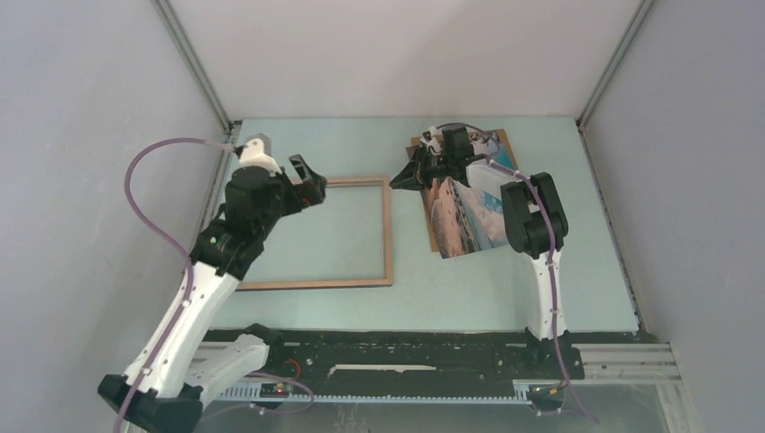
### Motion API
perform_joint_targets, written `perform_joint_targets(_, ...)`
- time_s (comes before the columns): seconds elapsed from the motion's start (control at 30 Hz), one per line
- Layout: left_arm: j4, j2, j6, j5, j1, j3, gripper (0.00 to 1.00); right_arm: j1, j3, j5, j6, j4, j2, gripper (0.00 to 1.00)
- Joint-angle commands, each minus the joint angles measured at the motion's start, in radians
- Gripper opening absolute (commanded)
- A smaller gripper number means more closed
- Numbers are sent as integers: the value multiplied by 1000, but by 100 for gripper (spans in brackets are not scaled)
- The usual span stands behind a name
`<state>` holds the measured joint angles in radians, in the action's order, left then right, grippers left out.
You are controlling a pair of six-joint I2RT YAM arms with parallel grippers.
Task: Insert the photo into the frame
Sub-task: Move the photo frame to the center of the board.
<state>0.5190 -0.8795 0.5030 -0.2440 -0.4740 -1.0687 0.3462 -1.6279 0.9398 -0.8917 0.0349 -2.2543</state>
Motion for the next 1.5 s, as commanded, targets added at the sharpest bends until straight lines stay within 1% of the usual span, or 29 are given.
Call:
perform_joint_targets(0.0, -38, -70, 93, 220, 252, 16, 100, -3, -22, 39, 72, 17, 20, 25)
perform_joint_targets(0.03, -39, -83, 100, 234, 297, 17, 100, -3, -2, 27, 64, -2, 26, 27)
perform_joint_targets(0.13, -67, -146, 111, 284, 435, 30, 100, -6, 92, -13, 0, -128, 53, 32)
perform_joint_targets(0.2, -71, -219, 127, 266, 534, 40, 100, -6, 155, -45, -35, -207, 80, 37)
perform_joint_targets(0.23, -62, -264, 157, 310, 595, 39, 100, -3, 179, -63, -40, -230, 96, 40)
perform_joint_targets(0.27, -59, -308, 196, 386, 655, 41, 100, 0, 201, -79, -38, -235, 110, 42)
perform_joint_targets(0.3, -80, -350, 217, 444, 706, 45, 100, 0, 231, -96, -38, -234, 123, 44)
perform_joint_targets(0.33, -95, -390, 214, 463, 738, 40, 100, 1, 248, -123, -44, -240, 137, 46)
perform_joint_targets(0.4, -93, -466, 179, 394, 778, 16, 100, 9, 322, -156, -74, -308, 159, 48)
perform_joint_targets(0.5, -39, -575, 98, 264, 797, -53, 100, 32, 398, -194, -117, -399, 176, 48)
perform_joint_targets(0.57, -43, -622, 63, 247, 799, -76, 100, 46, 419, -224, -120, -410, 179, 49)
perform_joint_targets(0.6, -36, -649, 47, 204, 800, -94, 100, 48, 420, -237, -103, -405, 178, 49)
perform_joint_targets(0.67, -10, -705, 5, 162, 802, -141, 100, 42, 418, -234, -87, -409, 167, 44)
perform_joint_targets(0.73, 16, -760, -36, 118, 809, -176, 100, 23, 401, -187, -66, -408, 147, 37)
perform_joint_targets(0.77, 22, -778, -57, 114, 816, -186, 100, 9, 383, -158, -37, -382, 135, 34)
perform_joint_targets(0.83, 23, -803, -94, 104, 822, -200, 100, -15, 305, -100, 74, -253, 106, 27)
perform_joint_targets(0.87, 31, -814, -114, 86, 823, -210, 100, -26, 244, -74, 143, -147, 79, 23)
perform_joint_targets(0.93, 36, -845, -146, 80, 828, -230, 100, -41, 93, -38, 303, 129, 16, 13)
perform_joint_targets(0.97, 42, -865, -157, 78, 831, -242, 100, -46, 25, -20, 363, 235, -13, 9)
perform_joint_targets(1.03, 42, -904, -168, 91, 838, -256, 100, -54, -62, 16, 430, 349, -52, 4)
perform_joint_targets(1.07, 43, -923, -170, 109, 843, -262, 100, -54, -77, 32, 441, 357, -61, 3)
perform_joint_targets(1.13, 42, -956, -173, 163, 848, -274, 100, -56, -86, 46, 446, 355, -71, 3)
perform_joint_targets(1.2, 31, -981, -167, 249, 850, -276, 100, -58, -83, 55, 429, 325, -75, 6)
perform_joint_targets(1.23, 30, -995, -164, 287, 853, -278, 100, -57, -85, 63, 420, 314, -79, 10)
perform_joint_targets(1.33, 43, -1026, -140, 347, 851, -284, 100, -57, -86, 45, 398, 292, -82, 21)
perform_joint_targets(1.4, 55, -1044, -130, 393, 851, -287, 98, -61, -62, 16, 347, 267, -70, 28)
perform_joint_targets(1.47, 73, -1057, -130, 426, 853, -282, 95, -66, 45, 9, 242, 124, -21, 38)
